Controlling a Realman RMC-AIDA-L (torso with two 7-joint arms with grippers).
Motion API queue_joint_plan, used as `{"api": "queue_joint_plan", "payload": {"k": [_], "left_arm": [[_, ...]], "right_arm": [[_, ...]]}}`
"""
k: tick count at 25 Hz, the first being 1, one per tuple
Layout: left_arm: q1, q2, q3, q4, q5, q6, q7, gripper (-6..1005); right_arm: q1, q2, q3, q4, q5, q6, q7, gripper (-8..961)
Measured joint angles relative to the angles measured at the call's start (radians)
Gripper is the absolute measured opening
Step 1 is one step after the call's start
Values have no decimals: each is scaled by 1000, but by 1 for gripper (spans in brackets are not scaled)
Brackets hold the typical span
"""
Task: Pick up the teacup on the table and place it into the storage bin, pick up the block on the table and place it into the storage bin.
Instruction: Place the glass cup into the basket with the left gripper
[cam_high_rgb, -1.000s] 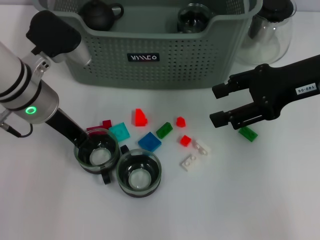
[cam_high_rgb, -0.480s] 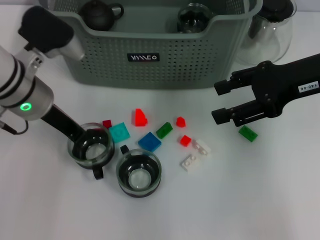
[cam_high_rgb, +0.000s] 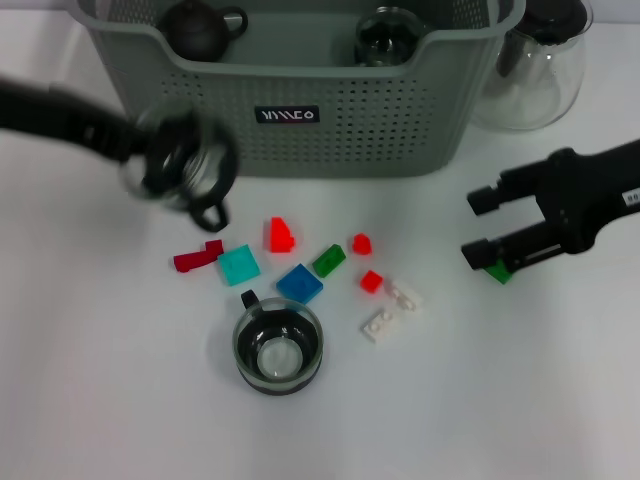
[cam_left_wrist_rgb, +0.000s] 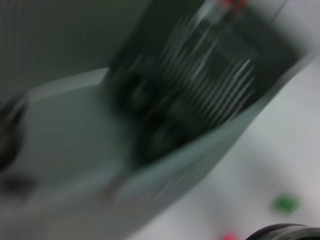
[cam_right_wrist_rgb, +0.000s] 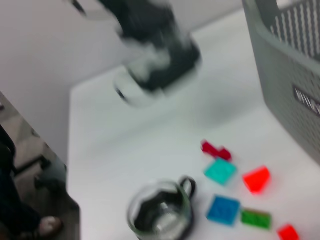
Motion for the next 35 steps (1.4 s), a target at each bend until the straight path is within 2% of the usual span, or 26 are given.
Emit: {"api": "queue_joint_plan", "payload": {"k": [1,4,7,10,13,18,21,27,31,35], "left_arm": [[-14,1,-37,19,-82,28,3,47],[-70,4,-69,50,-234,40,-5,47],[-143,6,-61,46,-253,-6,-11,47],[-238,12,-41,-9,-185,-111,-18,46],[-333,33,9,-120,-41,-258,-54,46],[-477,81,85,-395,147,-471,-124,46],[-541,95,93,-545,227,-573,-147,46],[-626,103,95,-763,377,-753,-192,47],[-655,92,104,-848,414,-837,-199,47],[-679,87,173,-937,437,-936,-253,47]], "right_arm": [[1,0,0,5,-24,10,-4,826],[1,3,-3,8,-88,37,-16,826],[1,6,-5,9,-132,46,-21,826],[-1,7,-6,8,-142,33,-21,826],[-6,7,-7,-2,-145,13,-21,826],[2,-1,-2,-14,-175,2,-10,826],[8,-1,-1,-16,-178,1,-10,825],[24,-2,-7,-15,-179,11,-12,825],[30,0,-7,-8,-179,22,-19,825],[31,1,-8,-8,-180,26,-20,825]]}}
